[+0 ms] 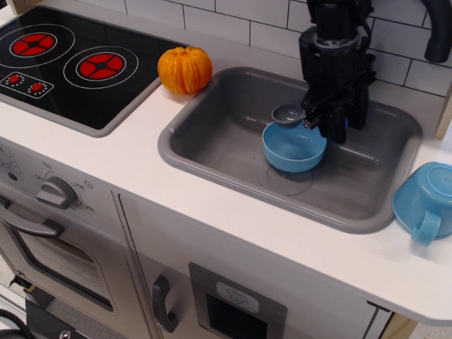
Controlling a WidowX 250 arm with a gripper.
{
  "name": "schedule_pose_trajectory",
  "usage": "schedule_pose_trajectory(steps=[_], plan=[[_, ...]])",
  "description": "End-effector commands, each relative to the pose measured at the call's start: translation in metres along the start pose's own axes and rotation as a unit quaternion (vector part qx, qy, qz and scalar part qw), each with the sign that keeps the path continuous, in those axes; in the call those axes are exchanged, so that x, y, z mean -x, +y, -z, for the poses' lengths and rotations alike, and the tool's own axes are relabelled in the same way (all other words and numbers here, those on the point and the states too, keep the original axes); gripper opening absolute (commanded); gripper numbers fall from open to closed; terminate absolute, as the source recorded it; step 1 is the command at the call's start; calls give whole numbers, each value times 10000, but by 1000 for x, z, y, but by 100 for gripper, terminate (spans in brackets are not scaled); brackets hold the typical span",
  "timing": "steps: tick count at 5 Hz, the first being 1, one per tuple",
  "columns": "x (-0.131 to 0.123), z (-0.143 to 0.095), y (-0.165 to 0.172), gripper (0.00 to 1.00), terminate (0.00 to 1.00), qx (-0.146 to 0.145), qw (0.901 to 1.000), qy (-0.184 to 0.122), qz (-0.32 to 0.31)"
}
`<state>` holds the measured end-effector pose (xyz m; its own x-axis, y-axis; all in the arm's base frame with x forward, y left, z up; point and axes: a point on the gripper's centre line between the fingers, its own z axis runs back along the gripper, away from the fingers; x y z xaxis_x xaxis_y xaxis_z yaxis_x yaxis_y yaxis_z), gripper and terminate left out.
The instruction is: Put spoon in bowl sink
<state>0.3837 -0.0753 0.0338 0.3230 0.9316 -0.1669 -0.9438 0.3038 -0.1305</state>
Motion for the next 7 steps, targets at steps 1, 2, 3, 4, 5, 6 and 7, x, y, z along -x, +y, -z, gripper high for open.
schedule_pose_trajectory(steps=[1, 2, 3, 4, 5, 6, 7], plan=[[-9, -16, -17, 0, 0, 211, 9997, 94, 65], [-3, -18, -16, 100, 0, 155, 9998, 94, 73], [-2, -21, -16, 100, 0, 147, 9998, 87, 102], [-1, -28, -16, 100, 0, 227, 9997, -59, 58], [-2, -44, -14, 100, 0, 319, 9988, -362, -42], [-5, -67, -6, 100, 0, 446, 9956, -773, -299], [-5, -67, -6, 100, 0, 446, 9956, -773, -299]])
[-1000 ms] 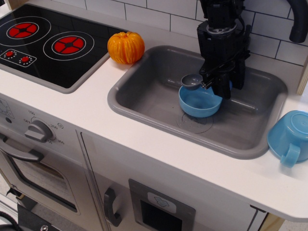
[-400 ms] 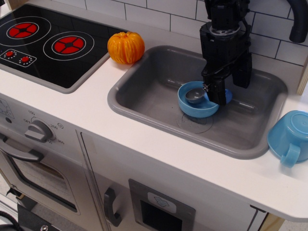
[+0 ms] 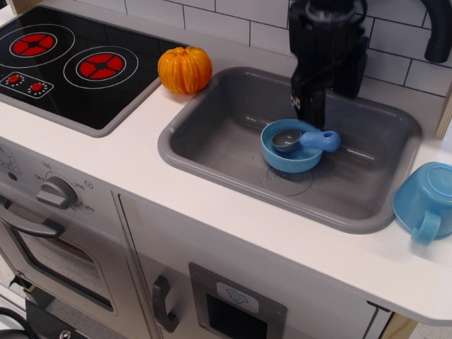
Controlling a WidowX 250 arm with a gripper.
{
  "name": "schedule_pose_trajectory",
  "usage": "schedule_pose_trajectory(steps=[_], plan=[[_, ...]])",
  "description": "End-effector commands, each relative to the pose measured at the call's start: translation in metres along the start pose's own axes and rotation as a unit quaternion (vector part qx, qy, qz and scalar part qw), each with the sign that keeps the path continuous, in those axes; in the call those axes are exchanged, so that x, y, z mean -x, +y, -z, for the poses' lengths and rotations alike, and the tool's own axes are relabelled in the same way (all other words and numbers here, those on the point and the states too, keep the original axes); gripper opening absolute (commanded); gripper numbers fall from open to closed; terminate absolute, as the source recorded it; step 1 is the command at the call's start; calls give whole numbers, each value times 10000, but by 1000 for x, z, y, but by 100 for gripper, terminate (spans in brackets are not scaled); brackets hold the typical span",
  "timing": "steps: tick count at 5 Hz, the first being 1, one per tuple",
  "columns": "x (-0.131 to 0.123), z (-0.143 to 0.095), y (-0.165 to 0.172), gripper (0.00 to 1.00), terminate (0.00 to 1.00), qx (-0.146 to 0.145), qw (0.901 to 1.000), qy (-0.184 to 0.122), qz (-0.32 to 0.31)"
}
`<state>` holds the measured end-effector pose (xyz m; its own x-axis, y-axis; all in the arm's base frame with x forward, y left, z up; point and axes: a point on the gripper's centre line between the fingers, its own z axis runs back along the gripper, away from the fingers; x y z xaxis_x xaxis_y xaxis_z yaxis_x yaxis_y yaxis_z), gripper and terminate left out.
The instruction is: Put spoon in bowl sink
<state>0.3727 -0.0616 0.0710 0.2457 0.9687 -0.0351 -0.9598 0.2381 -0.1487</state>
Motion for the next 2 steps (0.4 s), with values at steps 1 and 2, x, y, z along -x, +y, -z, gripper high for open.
schedule_pose_trajectory(steps=[1, 2], plan=[[-5, -26, -16, 100, 0, 323, 9995, -48, 5], [-5, -26, -16, 100, 100, 323, 9995, -48, 5]])
